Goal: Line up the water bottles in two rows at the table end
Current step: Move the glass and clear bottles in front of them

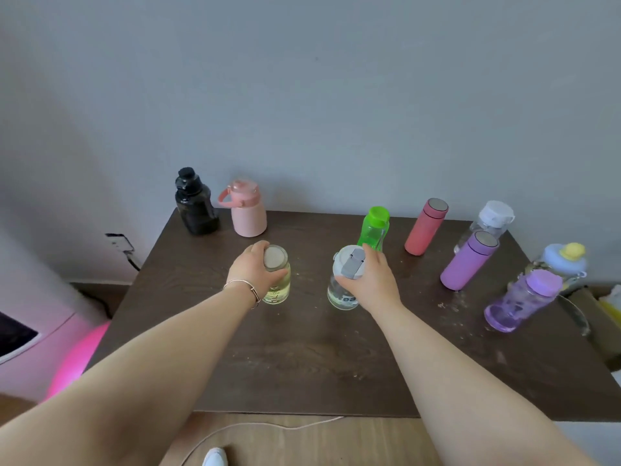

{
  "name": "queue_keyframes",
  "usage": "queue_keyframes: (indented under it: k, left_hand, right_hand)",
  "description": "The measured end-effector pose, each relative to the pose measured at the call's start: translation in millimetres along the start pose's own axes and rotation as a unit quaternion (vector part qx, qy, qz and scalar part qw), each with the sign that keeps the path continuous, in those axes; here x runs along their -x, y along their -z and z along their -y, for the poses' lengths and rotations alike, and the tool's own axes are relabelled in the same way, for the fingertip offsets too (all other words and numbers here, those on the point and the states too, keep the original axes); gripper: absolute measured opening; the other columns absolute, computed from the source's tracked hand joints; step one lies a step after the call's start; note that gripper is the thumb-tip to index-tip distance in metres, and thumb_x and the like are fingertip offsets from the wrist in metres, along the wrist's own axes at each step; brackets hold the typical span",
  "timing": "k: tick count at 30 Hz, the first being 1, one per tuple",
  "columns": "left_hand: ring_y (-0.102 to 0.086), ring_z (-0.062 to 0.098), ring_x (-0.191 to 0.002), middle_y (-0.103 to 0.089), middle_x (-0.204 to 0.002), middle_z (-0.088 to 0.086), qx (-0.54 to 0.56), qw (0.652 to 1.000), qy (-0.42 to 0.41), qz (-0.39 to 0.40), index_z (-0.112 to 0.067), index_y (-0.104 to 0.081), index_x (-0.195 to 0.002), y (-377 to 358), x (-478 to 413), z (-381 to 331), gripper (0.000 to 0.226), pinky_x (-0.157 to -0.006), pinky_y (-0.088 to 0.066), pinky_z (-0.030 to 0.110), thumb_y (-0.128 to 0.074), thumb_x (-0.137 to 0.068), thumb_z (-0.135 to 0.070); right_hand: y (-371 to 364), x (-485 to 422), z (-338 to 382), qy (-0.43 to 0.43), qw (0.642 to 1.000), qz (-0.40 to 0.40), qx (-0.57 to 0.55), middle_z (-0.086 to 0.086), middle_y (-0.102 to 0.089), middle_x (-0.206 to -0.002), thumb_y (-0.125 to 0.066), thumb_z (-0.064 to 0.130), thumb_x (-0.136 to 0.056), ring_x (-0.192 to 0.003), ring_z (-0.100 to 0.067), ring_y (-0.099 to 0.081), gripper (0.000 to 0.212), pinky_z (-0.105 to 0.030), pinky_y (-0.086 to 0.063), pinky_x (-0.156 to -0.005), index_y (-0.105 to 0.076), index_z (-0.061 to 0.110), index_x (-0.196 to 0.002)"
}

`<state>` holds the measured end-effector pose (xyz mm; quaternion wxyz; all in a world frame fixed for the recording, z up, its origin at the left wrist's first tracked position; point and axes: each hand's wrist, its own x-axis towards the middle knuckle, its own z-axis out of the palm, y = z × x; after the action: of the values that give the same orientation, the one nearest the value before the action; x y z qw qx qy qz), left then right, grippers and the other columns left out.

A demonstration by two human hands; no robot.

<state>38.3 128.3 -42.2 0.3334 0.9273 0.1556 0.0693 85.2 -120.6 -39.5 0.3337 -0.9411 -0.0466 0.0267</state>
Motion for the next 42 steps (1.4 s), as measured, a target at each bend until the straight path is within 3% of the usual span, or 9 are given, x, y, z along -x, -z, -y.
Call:
queue_keyframes:
  k: [4,11,18,25,29,42]
  left_hand:
    - [-0.06,0.021,-0.092,-0.061,-0.104,-0.004,-0.002,1.0,-0.004,-0.004,-0.028,-0.056,-0.11,33.1,-22.6,41.4,0.052,-0.081,-0.052,0.037,-0.073,-0.067,-0.051]
    - [-0.059,0.02,-0.091,-0.061,-0.104,-0.005,0.007,1.0,-0.009,-0.003,-0.027,-0.056,-0.112,87.8,-68.8,107.1,0.053,-0.08,-0.052,0.037,-0.073,-0.068,-0.051]
    - [-0.061,0.021,-0.09,-0.062,-0.1,-0.006,-0.004,1.0,-0.011,0.022,-0.03,-0.056,-0.107,122.9,-106.7,164.9,0.051,-0.076,-0.052,0.034,-0.069,-0.065,-0.056]
    - [-0.06,0.024,-0.099,-0.061,-0.112,-0.001,-0.001,1.0,0.011,0.022,-0.023,-0.054,-0.122,129.4,-131.0,202.9,0.063,-0.082,-0.05,0.034,-0.072,-0.069,-0.053]
    - [-0.06,0.023,-0.094,-0.062,-0.109,-0.001,0.001,0.999,0.03,0.025,-0.024,-0.055,-0.118,127.5,-142.5,214.4,0.064,-0.078,-0.05,0.032,-0.069,-0.065,-0.057]
    - [-0.058,0.026,-0.108,-0.059,-0.125,0.004,-0.008,0.997,0.077,0.002,-0.019,-0.049,-0.132,116.0,-172.3,229.2,0.071,-0.084,-0.044,0.031,-0.075,-0.073,-0.049]
  right_hand:
    - [-30.6,-13.3,45.6,0.005,1.0,-0.004,0.001,-0.002,-0.042,-0.139,-0.08,0.045,-0.072,-0.124,-0.022,-0.048,0.094,-0.035,-0.042,-0.09,-0.032,0.019,-0.148]
    - [-89.1,-28.8,127.1,-0.002,1.0,0.004,0.008,-0.002,-0.04,-0.139,-0.08,0.044,-0.073,-0.121,-0.025,-0.051,0.093,-0.037,-0.045,-0.092,-0.03,0.021,-0.148]
    - [-137.6,-43.7,180.5,-0.028,1.0,0.002,0.01,-0.001,-0.042,-0.136,-0.081,0.044,-0.071,-0.116,-0.022,-0.052,0.09,-0.029,-0.04,-0.081,-0.033,0.024,-0.143]
    - [-176.9,-67.4,199.7,-0.045,0.999,0.009,0.016,-0.001,-0.044,-0.131,-0.083,0.049,-0.066,-0.114,-0.021,-0.053,0.092,-0.029,-0.047,-0.082,-0.035,0.026,-0.141]
    - [-196.0,-87.1,201.6,-0.042,0.999,0.016,0.019,-0.001,-0.046,-0.13,-0.083,0.05,-0.065,-0.113,-0.021,-0.054,0.089,-0.034,-0.054,-0.085,-0.037,0.027,-0.138]
    - [-235.3,-135.7,200.9,0.002,0.999,0.038,-0.012,-0.003,-0.047,-0.125,-0.083,0.046,-0.067,-0.113,-0.022,-0.054,0.084,-0.033,-0.052,-0.085,-0.038,0.025,-0.135]
